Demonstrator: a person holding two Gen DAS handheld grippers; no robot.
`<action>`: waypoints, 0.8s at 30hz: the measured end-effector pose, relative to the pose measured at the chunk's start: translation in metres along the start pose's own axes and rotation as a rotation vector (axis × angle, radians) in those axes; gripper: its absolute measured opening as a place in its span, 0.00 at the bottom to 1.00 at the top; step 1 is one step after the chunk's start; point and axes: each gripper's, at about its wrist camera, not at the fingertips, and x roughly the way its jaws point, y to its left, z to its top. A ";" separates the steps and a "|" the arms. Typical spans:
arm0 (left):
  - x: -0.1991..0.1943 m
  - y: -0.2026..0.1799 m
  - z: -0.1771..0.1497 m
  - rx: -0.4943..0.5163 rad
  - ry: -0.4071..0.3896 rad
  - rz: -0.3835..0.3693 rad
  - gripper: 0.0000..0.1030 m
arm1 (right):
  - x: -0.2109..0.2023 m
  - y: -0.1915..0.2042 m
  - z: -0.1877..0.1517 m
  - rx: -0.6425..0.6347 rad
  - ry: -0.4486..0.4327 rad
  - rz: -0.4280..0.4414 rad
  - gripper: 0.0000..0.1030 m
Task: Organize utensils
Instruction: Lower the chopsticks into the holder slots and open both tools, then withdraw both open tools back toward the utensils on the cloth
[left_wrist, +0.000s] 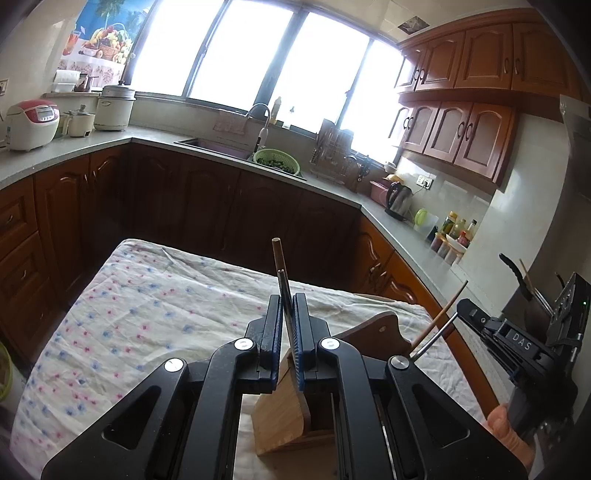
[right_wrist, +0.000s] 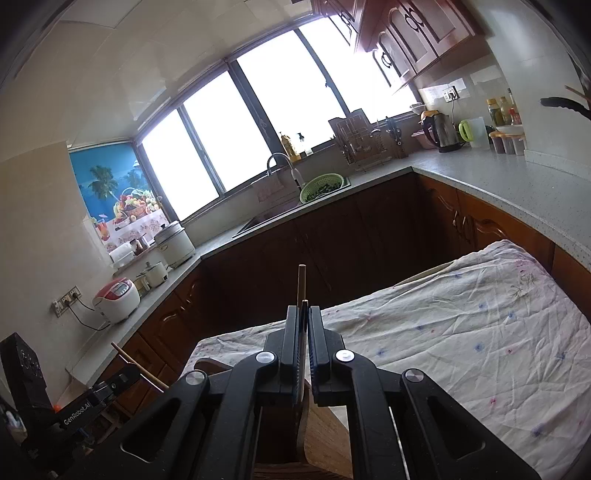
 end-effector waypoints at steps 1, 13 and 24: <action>0.000 0.000 0.000 -0.001 0.003 0.000 0.05 | 0.000 0.000 0.001 0.002 0.001 -0.005 0.09; -0.029 0.013 -0.003 -0.049 0.007 0.025 0.77 | -0.025 -0.004 0.003 0.039 -0.025 0.024 0.71; -0.088 0.028 -0.032 -0.041 0.044 0.062 0.94 | -0.085 -0.004 -0.019 0.006 0.019 0.032 0.97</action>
